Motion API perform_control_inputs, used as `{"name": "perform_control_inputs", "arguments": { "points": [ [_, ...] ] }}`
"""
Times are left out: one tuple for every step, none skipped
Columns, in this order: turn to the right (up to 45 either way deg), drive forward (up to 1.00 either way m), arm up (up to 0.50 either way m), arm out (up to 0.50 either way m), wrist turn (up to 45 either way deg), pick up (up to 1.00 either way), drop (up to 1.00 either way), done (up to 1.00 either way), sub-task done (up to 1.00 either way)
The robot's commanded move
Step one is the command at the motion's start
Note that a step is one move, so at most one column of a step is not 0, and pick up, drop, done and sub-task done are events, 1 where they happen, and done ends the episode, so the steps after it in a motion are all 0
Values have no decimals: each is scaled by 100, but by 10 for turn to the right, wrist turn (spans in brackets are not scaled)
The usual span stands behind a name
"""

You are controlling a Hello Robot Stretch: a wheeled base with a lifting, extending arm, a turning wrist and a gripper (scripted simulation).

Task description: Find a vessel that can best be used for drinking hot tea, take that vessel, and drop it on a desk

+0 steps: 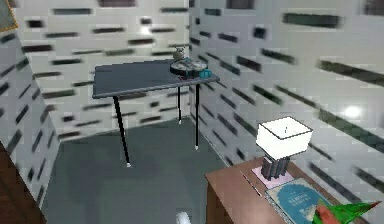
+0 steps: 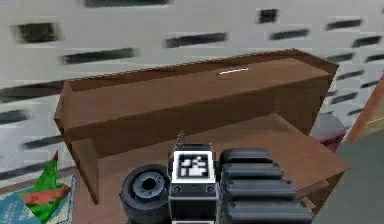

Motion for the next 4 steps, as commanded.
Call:
{"name": "perform_control_inputs", "arguments": {
  "points": [
    [0,0,0,30,0,0,0,0,0],
    [0,0,0,0,450,0,0,0,0],
    [0,0,0,0,210,0,0,0,0],
    [0,0,-12,0,0,0,0,0,0]
  ]
}}
